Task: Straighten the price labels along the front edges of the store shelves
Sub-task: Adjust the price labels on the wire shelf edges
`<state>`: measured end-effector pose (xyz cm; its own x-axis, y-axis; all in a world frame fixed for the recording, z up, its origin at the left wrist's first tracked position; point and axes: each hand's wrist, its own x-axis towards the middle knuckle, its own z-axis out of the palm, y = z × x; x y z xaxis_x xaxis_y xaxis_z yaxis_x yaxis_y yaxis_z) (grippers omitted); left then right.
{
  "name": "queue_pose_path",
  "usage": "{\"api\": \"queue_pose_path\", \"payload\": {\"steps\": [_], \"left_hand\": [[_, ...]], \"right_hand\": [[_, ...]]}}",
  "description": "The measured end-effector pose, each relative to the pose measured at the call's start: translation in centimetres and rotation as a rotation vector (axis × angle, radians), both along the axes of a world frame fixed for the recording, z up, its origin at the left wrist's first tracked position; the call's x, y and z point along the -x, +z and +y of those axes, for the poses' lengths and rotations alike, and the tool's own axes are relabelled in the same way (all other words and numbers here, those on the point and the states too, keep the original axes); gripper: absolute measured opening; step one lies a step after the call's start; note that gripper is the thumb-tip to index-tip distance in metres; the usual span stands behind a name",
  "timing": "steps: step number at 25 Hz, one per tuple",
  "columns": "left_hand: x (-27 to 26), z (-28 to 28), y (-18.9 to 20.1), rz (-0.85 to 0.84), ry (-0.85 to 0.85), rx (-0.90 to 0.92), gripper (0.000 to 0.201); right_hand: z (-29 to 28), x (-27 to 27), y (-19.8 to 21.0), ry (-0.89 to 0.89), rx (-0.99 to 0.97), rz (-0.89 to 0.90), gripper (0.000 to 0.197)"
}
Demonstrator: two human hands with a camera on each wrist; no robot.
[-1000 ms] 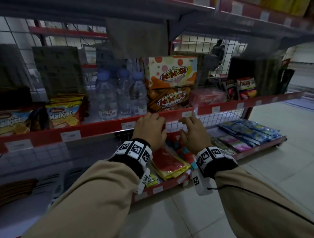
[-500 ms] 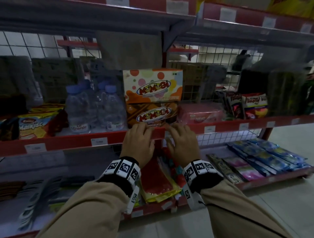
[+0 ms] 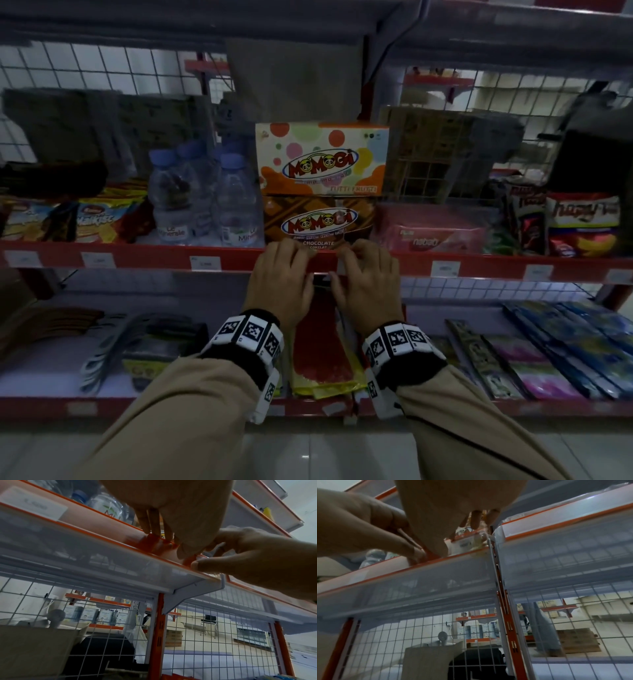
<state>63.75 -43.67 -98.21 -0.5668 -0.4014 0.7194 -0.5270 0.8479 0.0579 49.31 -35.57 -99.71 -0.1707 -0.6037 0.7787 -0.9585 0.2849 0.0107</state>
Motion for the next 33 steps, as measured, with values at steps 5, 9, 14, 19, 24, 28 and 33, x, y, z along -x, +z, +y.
{"api": "queue_pose_path", "payload": {"steps": [5, 9, 14, 19, 24, 28, 33], "left_hand": [[-0.5, 0.9, -0.2, -0.078, 0.048, -0.035, 0.055], [-0.7, 0.5, -0.1, -0.065, 0.022, 0.008, 0.051], [0.0, -0.4, -0.6, 0.006, -0.008, 0.032, 0.037], [0.2, -0.9, -1.3, 0.091, -0.104, 0.030, 0.028], [0.2, -2.0, -0.6, 0.093, -0.154, -0.016, 0.018], [0.3, -2.5, 0.2, 0.112, -0.198, -0.059, 0.011], [0.3, -2.5, 0.4, 0.141, -0.205, -0.131, 0.030]], "right_hand": [[-0.4, -0.4, 1.3, -0.015, -0.006, -0.036, 0.035], [-0.1, -0.4, 1.3, 0.029, 0.024, -0.048, 0.034], [0.3, -0.4, 0.7, 0.021, 0.033, 0.008, 0.034], [0.8, -0.7, 1.0, 0.014, 0.009, 0.013, 0.031], [0.3, -0.7, 3.6, 0.071, -0.120, -0.297, 0.015], [-0.1, -0.3, 5.3, 0.326, 0.075, -0.674, 0.006], [-0.8, -0.8, 5.2, 0.447, 0.219, -0.811, 0.020]]}}
